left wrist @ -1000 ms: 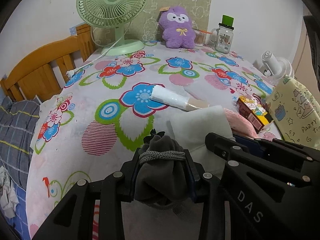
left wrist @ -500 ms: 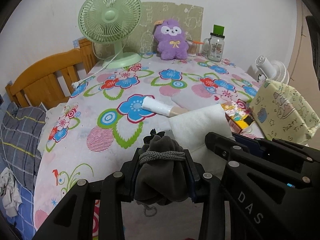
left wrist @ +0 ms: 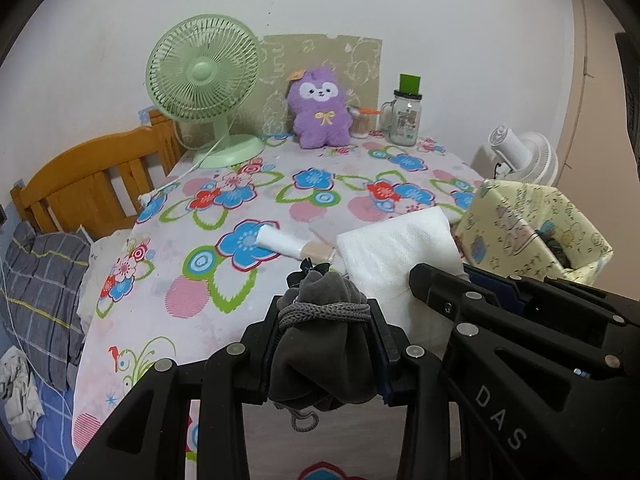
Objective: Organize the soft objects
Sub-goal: 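Carry the grey pouch and white cloth with both tools to the patterned box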
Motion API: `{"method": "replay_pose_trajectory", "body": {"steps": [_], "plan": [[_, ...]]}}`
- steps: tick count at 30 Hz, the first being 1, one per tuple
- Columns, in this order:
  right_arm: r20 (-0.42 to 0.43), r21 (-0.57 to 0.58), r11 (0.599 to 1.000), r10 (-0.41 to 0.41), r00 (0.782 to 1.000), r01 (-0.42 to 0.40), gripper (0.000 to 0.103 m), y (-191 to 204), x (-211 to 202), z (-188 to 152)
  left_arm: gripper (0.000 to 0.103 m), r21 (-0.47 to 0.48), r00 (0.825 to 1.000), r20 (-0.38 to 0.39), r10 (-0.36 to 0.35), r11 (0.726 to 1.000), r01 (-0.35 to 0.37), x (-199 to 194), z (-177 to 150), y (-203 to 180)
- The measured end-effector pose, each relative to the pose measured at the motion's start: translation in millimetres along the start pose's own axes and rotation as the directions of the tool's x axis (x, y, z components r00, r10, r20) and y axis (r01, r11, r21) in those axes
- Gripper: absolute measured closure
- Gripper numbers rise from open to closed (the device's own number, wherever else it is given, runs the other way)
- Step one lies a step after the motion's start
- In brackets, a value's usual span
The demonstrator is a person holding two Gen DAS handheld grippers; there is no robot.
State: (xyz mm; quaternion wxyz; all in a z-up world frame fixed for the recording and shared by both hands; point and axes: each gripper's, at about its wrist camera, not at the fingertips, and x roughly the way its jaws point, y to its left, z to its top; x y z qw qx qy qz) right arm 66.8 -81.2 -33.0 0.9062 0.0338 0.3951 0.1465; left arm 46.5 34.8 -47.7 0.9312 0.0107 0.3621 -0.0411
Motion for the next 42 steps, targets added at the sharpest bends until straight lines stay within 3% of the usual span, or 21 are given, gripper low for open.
{"method": "replay_pose_trajectory", "body": {"steps": [20,42], "plan": [[0.066,0.027,0.998,-0.057,0.996,0.056,0.086,-39.2,-44.2,17.7,0.064,0.049,0.998,0.052,-0.047,0.998,0.044,-20.1,28.5,-47.5],[0.110,0.071,0.993,-0.101,0.989,0.093,0.086,-88.8,-66.0,42.0,0.064,0.108,0.993,0.076,-0.089,0.991,0.080,-19.0,61.2,-95.9]]}}
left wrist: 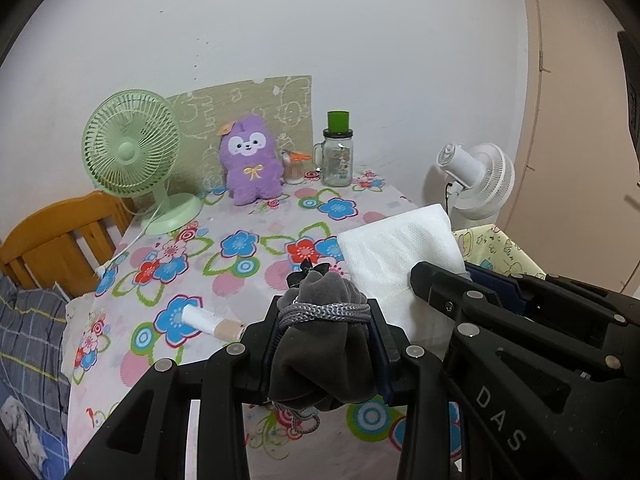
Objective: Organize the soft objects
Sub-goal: 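Carry the grey pouch and white cloth with both tools to the patterned box, then lower both items into the patterned box and open both tools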
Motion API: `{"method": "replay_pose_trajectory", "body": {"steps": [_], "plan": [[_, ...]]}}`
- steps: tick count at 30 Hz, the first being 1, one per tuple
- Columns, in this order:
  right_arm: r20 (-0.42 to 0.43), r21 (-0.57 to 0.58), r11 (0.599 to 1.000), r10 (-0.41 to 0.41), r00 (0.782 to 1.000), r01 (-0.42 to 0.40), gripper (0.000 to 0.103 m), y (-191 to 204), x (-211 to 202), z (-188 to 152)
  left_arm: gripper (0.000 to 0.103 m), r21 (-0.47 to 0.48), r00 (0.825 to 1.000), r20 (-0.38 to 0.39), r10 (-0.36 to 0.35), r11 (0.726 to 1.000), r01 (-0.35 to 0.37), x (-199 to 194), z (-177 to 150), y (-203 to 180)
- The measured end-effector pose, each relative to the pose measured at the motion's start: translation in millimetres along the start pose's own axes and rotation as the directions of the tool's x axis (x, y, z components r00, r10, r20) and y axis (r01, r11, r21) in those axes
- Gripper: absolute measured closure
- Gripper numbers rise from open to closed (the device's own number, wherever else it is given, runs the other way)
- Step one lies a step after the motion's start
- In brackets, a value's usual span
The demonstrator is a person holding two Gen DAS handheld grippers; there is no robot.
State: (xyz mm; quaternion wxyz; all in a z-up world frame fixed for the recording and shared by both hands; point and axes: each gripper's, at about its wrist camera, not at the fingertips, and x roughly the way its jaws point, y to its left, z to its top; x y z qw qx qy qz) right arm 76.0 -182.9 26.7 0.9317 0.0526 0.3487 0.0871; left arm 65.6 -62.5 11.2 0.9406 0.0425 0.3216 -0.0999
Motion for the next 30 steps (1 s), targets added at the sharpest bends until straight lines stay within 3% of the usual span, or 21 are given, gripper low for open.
{"method": "replay_pose_trajectory", "body": {"steps": [30], "plan": [[-0.003,0.047,0.996,-0.070,0.998,0.070,0.086,-91.7,7.8,12.1,0.064,0.065,0.997,-0.022,-0.075,0.995,0.076,42.6,26.9,-79.0]]}}
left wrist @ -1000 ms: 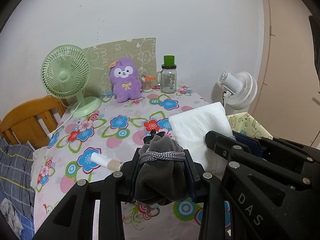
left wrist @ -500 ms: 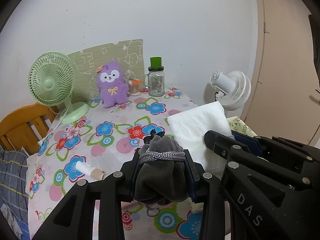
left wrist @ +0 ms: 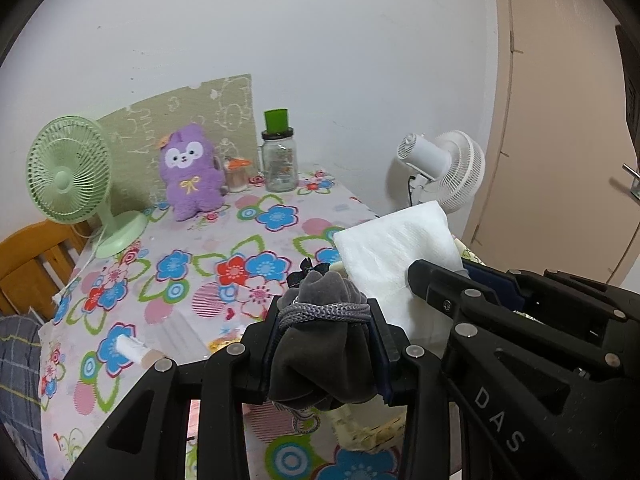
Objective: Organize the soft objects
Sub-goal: 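Lower both items into the patterned box and open both tools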
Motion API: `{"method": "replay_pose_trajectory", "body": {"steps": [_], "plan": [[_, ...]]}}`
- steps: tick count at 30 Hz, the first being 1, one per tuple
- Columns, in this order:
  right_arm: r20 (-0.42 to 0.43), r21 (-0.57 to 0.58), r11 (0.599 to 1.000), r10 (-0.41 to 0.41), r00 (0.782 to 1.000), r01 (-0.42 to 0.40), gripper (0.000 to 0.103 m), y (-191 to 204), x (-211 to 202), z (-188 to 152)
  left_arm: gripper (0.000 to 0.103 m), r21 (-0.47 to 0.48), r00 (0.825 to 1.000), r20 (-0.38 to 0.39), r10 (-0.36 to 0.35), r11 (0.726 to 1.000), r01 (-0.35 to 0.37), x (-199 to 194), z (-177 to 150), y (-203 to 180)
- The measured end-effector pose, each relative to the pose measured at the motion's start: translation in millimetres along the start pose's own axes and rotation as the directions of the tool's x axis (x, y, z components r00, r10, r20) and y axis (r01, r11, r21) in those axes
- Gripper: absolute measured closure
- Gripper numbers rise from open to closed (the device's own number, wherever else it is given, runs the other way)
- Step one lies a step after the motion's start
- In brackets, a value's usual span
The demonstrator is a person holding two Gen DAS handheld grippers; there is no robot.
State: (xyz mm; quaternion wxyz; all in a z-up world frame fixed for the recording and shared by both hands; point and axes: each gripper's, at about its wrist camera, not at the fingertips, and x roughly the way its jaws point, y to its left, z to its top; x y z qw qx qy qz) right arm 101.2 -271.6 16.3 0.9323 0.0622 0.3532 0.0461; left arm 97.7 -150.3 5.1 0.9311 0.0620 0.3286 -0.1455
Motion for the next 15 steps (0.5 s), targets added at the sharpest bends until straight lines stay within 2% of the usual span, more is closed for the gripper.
{"method": "replay_pose_trajectory", "body": {"steps": [14,15], "plan": [[-0.062,0.037,0.999,-0.030,0.998,0.033,0.085,-37.8,27.1,-9.6,0.063,0.031,0.997,-0.073,-0.024,0.999,0.027,40.9,-1.0,-26.1],[-0.071,0.037,0.999,-0.033,0.997,0.036,0.085,-39.9,30.2,-10.7,0.061,0.032,0.996,-0.082,-0.024,0.999,0.027,44.4,-1.6,-27.2]]}}
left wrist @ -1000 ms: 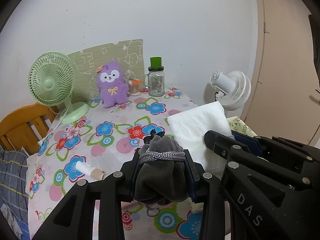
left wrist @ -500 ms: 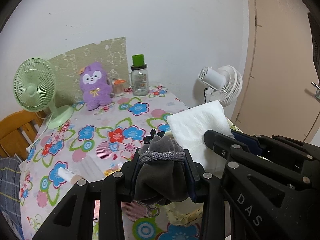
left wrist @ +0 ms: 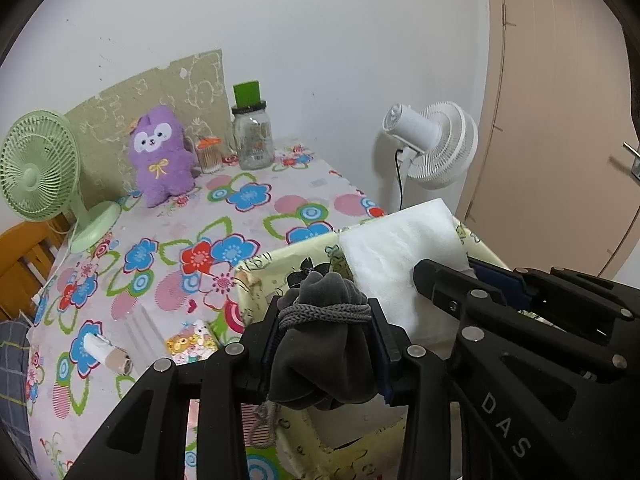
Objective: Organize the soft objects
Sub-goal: 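Lower both items into the patterned box and open both tools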
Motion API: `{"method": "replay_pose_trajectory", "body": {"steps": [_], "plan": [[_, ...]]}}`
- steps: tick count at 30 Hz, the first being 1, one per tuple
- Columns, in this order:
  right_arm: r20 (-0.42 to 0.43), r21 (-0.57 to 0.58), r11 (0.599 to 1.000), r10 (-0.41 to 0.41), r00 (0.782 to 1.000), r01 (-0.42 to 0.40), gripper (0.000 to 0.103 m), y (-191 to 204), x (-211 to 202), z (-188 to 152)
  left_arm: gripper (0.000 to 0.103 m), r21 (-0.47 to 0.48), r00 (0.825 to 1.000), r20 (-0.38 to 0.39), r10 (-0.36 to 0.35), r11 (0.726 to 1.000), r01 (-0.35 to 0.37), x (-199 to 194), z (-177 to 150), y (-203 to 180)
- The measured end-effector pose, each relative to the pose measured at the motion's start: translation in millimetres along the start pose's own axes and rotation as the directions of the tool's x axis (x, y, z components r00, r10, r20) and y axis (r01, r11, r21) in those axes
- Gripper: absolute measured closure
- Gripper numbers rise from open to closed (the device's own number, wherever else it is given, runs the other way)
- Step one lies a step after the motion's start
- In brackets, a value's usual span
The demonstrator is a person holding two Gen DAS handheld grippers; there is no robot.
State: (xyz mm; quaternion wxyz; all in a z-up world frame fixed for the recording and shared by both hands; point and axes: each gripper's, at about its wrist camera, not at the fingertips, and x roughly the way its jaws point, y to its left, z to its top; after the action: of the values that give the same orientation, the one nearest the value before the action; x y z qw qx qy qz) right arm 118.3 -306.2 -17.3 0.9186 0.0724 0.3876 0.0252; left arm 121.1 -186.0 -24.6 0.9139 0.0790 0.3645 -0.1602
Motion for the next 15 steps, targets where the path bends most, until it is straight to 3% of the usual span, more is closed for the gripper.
{"method": "replay_pose_trajectory", "body": {"steps": [4,8,11,13,15], "plan": [[-0.022,0.003,1.000,-0.013,1.000,0.013,0.083,-4.8,8.2,-1.7,0.036,0.007,1.000,-0.019,0.015,1.000,-0.014,9.6,-1.7,-3.3],[-0.046,0.008,1.000,-0.025,0.999,0.025,0.074,-9.6,15.9,-2.2,0.025,0.025,0.999,-0.023,0.046,0.999,-0.046,14.9,-1.9,-5.3],[-0.052,0.007,0.999,-0.031,0.998,0.032,0.054,-12.2,19.0,-3.4,0.019,0.038,0.999,-0.032,0.043,0.998,-0.042,18.0,-2.7,-6.9],[-0.037,-0.002,0.999,-0.047,0.998,0.047,0.036,-12.8,17.5,-3.5,0.015,0.048,0.998,-0.033,0.048,0.998,-0.046,18.5,-3.3,-8.5],[-0.016,-0.019,0.998,-0.058,0.998,0.058,0.029,-12.2,14.9,-3.5,0.014,0.048,0.998,-0.035,0.046,0.998,-0.044,18.9,-3.2,-9.0]]}}
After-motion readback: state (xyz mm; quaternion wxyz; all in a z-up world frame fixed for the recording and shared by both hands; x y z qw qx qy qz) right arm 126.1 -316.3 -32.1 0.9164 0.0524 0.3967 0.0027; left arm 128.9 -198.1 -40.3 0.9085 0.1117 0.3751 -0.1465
